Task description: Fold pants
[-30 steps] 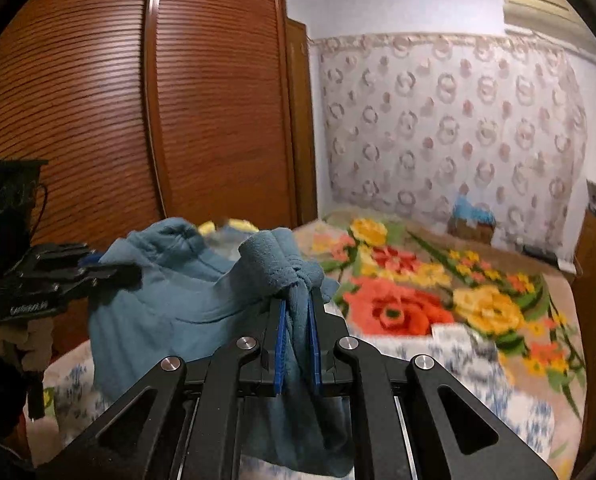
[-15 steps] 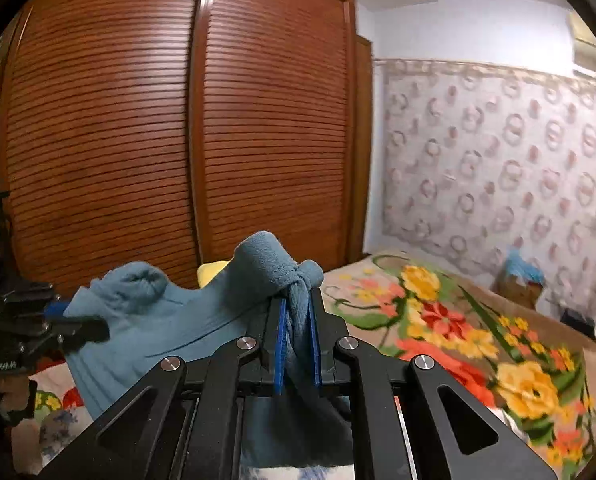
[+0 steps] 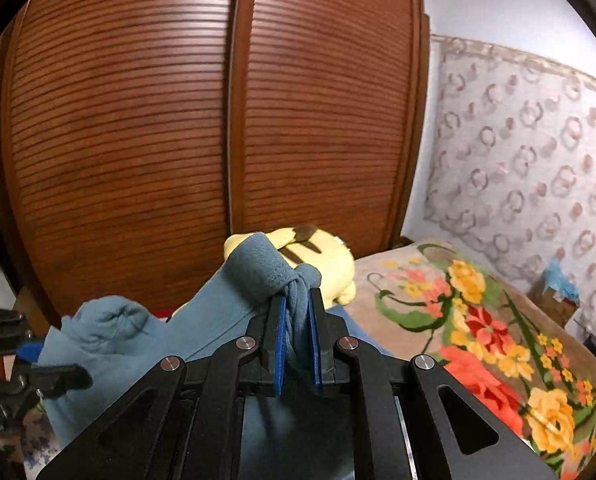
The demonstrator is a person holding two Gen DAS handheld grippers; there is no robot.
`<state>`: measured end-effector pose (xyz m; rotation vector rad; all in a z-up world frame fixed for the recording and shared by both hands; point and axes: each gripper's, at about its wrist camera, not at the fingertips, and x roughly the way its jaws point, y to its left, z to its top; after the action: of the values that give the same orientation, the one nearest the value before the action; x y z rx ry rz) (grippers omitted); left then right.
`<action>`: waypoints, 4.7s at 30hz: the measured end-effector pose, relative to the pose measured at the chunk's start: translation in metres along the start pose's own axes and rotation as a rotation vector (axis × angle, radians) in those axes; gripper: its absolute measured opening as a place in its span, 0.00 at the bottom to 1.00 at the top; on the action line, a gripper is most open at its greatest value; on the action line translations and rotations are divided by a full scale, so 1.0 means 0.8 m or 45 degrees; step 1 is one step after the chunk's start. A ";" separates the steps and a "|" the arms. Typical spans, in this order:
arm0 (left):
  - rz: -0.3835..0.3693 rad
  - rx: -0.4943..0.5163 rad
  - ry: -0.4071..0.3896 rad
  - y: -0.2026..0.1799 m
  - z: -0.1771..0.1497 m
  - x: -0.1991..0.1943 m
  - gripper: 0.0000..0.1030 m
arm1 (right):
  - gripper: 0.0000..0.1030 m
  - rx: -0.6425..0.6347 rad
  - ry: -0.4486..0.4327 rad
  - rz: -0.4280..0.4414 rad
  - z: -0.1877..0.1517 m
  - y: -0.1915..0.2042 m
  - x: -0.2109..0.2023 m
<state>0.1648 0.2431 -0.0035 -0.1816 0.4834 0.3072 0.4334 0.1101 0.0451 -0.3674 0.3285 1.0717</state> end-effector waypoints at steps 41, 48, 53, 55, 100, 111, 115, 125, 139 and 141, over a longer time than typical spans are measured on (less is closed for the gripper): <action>0.011 0.063 0.142 0.001 -0.017 0.010 0.54 | 0.40 0.283 0.123 -0.150 -0.003 -0.021 -0.014; -0.014 0.099 0.113 -0.011 -0.013 -0.017 0.55 | 0.40 0.305 0.097 -0.154 -0.025 0.015 -0.074; -0.050 0.119 0.089 -0.023 -0.016 -0.041 0.70 | 0.40 0.324 0.079 -0.184 -0.042 0.043 -0.122; -0.075 0.130 0.077 -0.028 -0.019 -0.052 0.72 | 0.40 0.325 0.071 -0.202 -0.047 0.056 -0.142; -0.335 0.260 0.101 -0.131 -0.112 -0.172 1.00 | 0.64 0.571 0.030 -0.587 -0.167 0.281 -0.405; -0.412 0.289 0.099 -0.180 -0.104 -0.181 1.00 | 0.77 0.633 0.032 -0.735 -0.173 0.295 -0.456; -0.437 0.293 0.088 -0.196 -0.097 -0.183 1.00 | 0.78 0.628 0.039 -0.802 -0.168 0.298 -0.469; -0.437 0.313 0.009 -0.209 -0.074 -0.211 1.00 | 0.78 0.627 -0.031 -0.887 -0.166 0.312 -0.495; -0.416 0.314 -0.077 -0.195 -0.066 -0.249 1.00 | 0.78 0.593 -0.107 -0.938 -0.168 0.332 -0.503; -0.410 0.314 -0.076 -0.195 -0.067 -0.249 1.00 | 0.78 0.591 -0.111 -0.943 -0.171 0.332 -0.501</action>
<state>0.0260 0.0346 0.0611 -0.0086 0.4209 -0.0627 0.0081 -0.1521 0.0618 -0.0085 0.3154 0.2659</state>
